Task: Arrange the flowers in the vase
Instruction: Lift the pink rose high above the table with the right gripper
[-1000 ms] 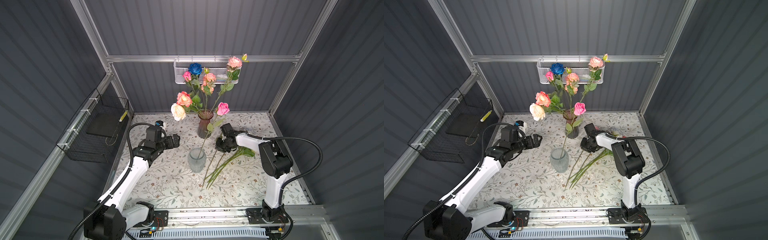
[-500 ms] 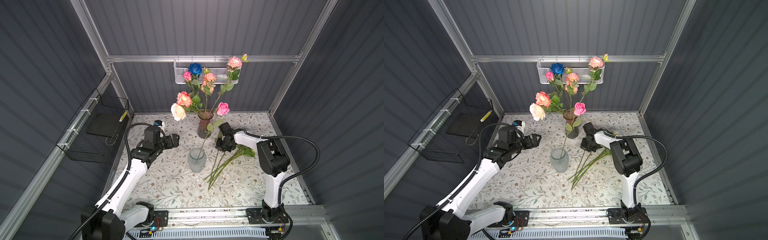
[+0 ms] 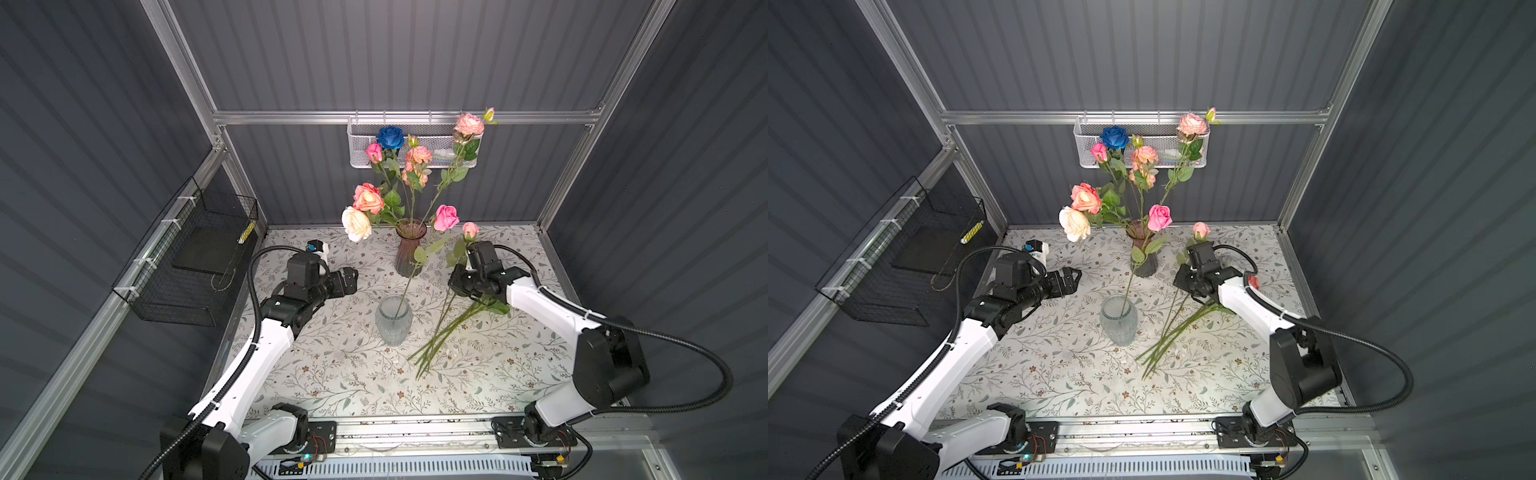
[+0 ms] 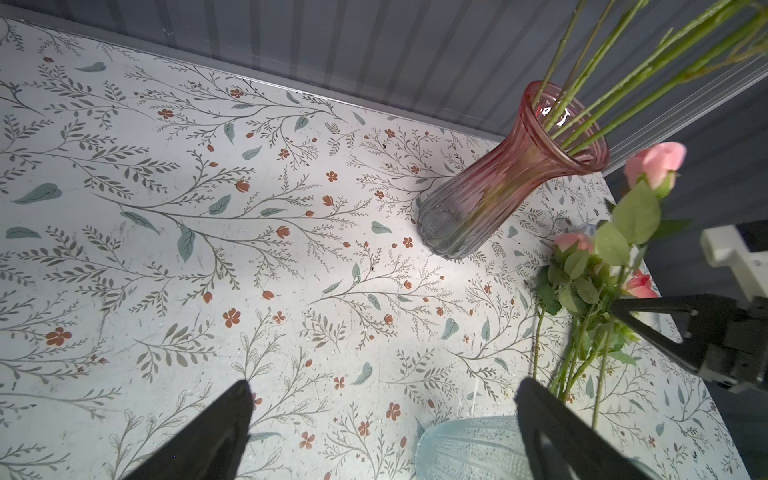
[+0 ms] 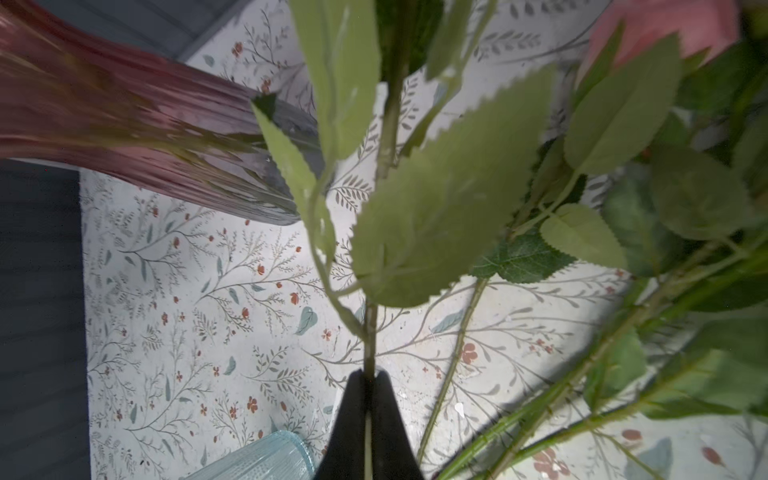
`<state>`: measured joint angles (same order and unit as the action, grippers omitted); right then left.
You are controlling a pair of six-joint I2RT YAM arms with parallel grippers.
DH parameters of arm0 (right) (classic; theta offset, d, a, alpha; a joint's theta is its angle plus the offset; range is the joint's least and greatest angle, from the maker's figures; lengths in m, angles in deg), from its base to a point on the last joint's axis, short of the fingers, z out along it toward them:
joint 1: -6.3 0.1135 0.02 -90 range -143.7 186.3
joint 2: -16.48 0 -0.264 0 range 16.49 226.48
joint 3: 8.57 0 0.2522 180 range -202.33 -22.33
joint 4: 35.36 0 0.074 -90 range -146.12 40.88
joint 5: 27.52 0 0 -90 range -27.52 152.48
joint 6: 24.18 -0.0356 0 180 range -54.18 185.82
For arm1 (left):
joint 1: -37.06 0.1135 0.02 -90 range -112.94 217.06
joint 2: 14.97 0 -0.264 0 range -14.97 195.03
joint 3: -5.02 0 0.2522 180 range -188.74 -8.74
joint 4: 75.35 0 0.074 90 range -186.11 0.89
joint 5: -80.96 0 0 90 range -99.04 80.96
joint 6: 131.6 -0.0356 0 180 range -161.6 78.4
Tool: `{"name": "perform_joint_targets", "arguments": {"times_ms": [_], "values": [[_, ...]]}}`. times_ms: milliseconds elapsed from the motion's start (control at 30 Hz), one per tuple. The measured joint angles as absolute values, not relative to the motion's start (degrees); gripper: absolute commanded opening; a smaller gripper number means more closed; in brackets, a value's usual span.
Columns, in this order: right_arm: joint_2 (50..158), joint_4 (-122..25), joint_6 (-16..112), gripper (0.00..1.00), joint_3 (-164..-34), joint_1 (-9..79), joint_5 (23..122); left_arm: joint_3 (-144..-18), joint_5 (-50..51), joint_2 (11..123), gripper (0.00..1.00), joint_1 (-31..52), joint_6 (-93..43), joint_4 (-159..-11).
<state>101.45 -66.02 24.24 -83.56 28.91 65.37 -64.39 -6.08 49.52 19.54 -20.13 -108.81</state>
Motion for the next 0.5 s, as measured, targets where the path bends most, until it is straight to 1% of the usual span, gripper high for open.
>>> {"name": "perform_joint_targets", "arguments": {"times_ms": [167, 400, 500], "values": [[88.8, -63.9, 24.1, 0.0, -78.2, 28.3, 63.0, -64.4, -6.5, 49.5, 0.99, 19.5, -20.1, -108.8], [72.3, -62.0, 25.4, 0.0, -77.7, 28.0, 61.0, -64.4, -7.0, 49.5, 0.99, 19.5, -20.2, -108.8], [67.0, -61.4, 26.4, 0.0, -77.7, 28.0, 60.5, -64.4, -8.4, 49.5, 0.99, 19.5, -20.2, -108.8]]}}
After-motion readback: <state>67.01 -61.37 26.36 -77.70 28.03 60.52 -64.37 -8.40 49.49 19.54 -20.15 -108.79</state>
